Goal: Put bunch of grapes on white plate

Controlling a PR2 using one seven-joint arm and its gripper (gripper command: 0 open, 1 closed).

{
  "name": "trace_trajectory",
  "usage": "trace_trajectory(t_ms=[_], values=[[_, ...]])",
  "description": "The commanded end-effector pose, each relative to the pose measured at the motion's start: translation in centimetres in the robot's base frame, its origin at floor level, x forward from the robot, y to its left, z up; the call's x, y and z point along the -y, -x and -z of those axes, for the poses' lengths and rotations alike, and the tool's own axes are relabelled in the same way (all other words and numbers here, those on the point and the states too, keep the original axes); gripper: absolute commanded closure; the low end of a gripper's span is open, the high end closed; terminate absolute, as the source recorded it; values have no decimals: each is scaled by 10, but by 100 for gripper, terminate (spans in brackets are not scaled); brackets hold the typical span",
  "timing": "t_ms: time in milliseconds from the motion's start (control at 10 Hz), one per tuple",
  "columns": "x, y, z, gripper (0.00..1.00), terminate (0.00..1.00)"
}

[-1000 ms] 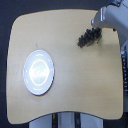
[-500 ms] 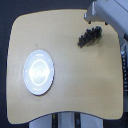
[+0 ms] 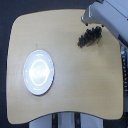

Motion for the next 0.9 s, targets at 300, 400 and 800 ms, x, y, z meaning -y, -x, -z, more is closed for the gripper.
trace_trajectory(t_ms=[300,400,800], values=[[-3,17,54,0,0],[-2,17,60,0,0],[16,8,75,0,0]])
